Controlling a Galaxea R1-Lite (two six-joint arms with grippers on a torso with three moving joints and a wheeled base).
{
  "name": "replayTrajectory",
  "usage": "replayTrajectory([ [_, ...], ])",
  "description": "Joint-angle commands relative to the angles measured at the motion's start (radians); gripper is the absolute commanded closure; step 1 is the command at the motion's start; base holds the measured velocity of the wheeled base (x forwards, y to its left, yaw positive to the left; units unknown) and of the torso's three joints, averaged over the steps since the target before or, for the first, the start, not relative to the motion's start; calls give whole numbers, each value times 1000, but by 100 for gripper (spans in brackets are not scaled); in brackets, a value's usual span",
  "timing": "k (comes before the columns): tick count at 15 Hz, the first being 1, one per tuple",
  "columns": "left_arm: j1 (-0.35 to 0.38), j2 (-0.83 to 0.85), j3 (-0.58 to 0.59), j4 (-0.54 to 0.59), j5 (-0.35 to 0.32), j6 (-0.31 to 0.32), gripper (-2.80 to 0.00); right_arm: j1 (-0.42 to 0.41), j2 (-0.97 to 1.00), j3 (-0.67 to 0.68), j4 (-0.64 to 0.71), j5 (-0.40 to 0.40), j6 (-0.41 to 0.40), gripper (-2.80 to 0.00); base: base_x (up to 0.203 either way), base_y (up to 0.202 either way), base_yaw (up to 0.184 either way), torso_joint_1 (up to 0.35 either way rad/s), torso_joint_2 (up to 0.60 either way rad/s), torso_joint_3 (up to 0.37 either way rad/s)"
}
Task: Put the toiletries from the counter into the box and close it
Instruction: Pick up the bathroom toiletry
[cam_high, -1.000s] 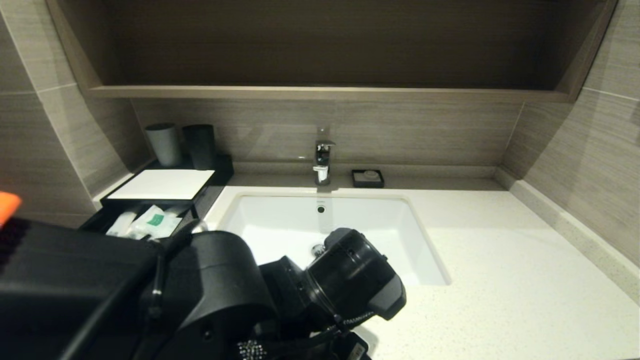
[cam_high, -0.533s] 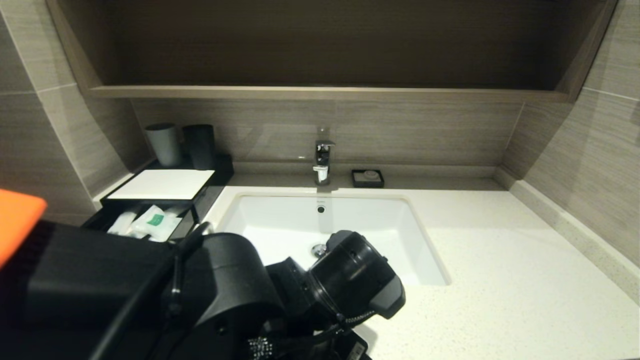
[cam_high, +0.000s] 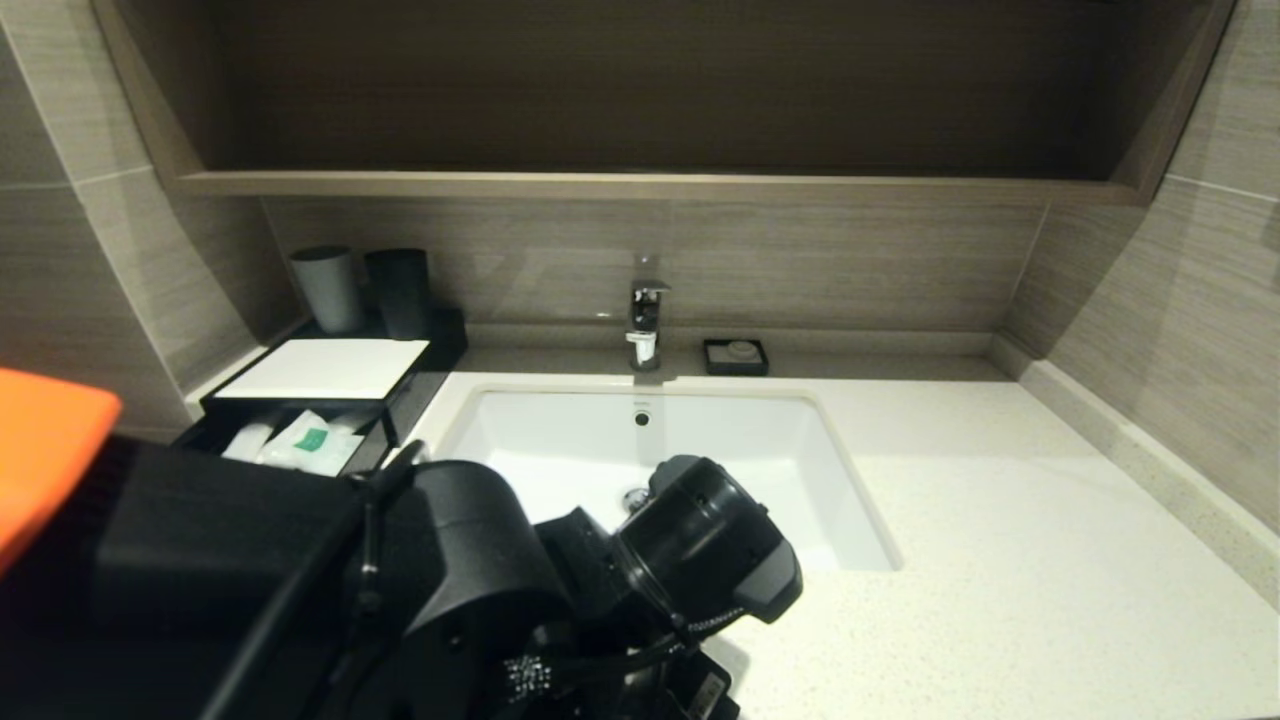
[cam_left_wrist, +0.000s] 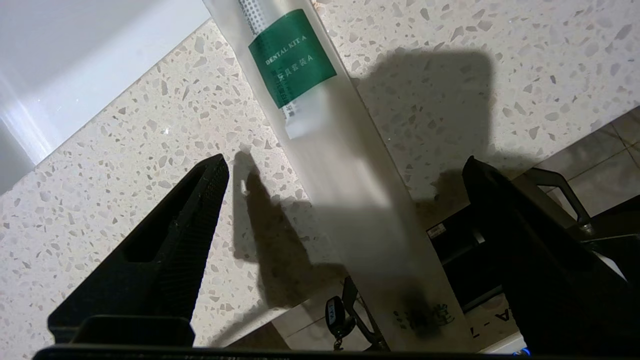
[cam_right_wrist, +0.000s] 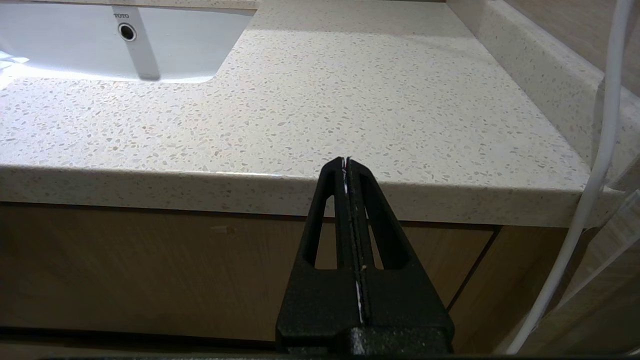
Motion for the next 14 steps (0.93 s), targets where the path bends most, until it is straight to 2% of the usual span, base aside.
replayTrajectory([
  [1,1,7,1,2,2,2,-280,0,1,2,0,0,0,0,0,0,0,0,0,0],
  [14,1,7,3,2,3,2,-280,0,1,2,0,0,0,0,0,0,0,0,0,0],
])
